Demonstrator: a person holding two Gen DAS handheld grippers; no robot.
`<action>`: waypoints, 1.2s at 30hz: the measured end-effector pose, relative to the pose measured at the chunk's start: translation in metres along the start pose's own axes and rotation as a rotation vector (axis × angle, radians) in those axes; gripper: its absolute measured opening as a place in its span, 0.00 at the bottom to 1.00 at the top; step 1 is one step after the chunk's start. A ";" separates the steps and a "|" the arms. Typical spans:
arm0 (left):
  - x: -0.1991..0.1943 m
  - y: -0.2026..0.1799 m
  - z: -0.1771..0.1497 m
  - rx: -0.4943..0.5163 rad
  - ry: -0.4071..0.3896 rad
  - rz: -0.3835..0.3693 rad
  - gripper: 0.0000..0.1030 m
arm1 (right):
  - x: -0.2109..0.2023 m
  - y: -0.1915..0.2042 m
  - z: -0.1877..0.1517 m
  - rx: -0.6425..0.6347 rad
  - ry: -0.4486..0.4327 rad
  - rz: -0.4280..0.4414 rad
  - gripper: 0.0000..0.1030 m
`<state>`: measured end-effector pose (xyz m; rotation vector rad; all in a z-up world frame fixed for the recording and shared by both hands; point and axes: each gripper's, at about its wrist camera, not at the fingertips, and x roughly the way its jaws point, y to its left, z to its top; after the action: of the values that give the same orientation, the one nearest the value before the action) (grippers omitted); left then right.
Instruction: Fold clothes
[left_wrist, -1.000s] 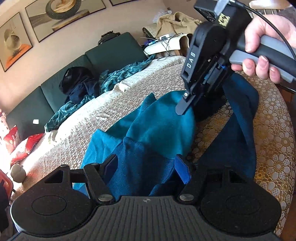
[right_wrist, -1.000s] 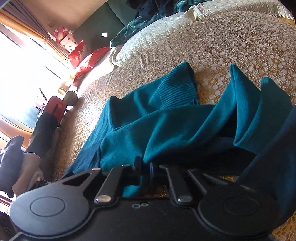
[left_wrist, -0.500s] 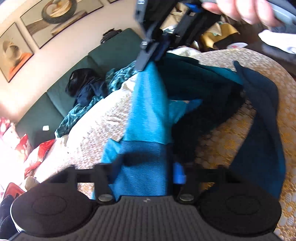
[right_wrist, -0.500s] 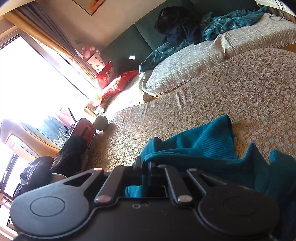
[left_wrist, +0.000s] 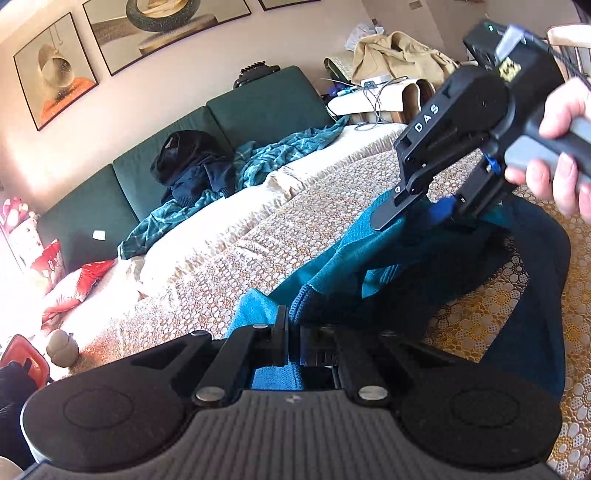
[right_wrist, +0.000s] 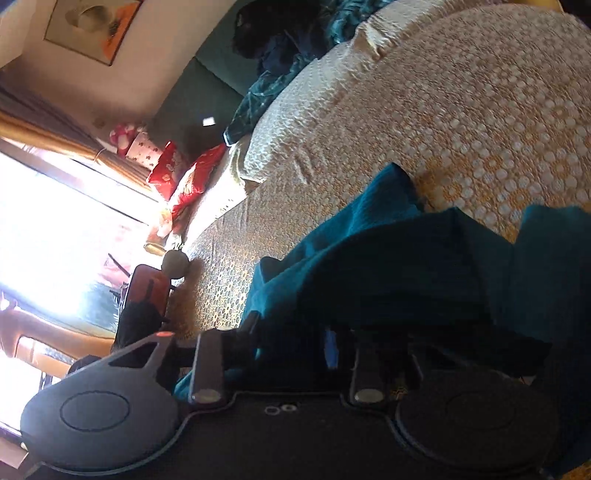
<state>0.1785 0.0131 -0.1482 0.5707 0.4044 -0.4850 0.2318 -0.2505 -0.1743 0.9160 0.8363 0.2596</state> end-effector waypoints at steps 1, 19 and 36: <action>-0.001 -0.001 -0.001 0.009 0.001 -0.002 0.04 | 0.002 -0.005 -0.002 0.027 0.001 0.003 1.00; -0.016 -0.009 -0.015 0.005 0.006 -0.033 0.04 | -0.014 -0.033 0.020 0.157 -0.055 -0.170 1.00; 0.023 0.066 0.005 -0.043 -0.014 0.087 0.04 | 0.007 0.040 0.086 -0.019 -0.252 -0.011 1.00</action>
<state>0.2341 0.0513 -0.1283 0.5407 0.3746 -0.3959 0.3046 -0.2736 -0.1181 0.9048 0.6052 0.1387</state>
